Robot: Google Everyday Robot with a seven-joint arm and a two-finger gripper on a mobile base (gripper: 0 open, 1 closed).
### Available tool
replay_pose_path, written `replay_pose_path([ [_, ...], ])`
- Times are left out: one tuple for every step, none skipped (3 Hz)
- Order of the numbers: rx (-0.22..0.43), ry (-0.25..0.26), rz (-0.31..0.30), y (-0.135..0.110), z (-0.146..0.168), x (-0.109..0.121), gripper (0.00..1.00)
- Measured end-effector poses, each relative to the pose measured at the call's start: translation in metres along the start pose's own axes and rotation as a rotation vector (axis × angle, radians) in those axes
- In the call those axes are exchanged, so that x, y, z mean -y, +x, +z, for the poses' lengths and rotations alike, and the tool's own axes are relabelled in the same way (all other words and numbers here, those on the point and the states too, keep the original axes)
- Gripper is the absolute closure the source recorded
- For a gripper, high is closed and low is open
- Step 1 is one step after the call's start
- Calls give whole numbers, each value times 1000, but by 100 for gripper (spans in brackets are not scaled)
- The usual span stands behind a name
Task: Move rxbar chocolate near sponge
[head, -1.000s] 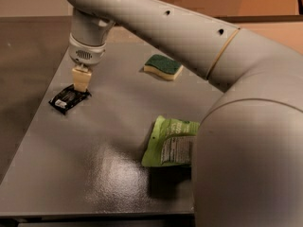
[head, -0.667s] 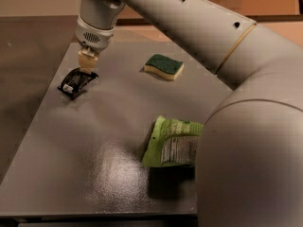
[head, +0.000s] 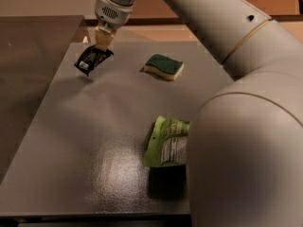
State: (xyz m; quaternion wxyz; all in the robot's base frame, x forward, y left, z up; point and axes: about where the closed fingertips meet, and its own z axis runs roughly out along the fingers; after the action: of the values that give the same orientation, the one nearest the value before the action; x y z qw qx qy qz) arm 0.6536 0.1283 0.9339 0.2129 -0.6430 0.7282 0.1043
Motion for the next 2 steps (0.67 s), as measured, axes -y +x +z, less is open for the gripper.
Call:
replay_pose_path([
  [-8, 56, 54, 22, -21, 35, 100],
  [-40, 97, 104, 51, -31, 64, 100],
])
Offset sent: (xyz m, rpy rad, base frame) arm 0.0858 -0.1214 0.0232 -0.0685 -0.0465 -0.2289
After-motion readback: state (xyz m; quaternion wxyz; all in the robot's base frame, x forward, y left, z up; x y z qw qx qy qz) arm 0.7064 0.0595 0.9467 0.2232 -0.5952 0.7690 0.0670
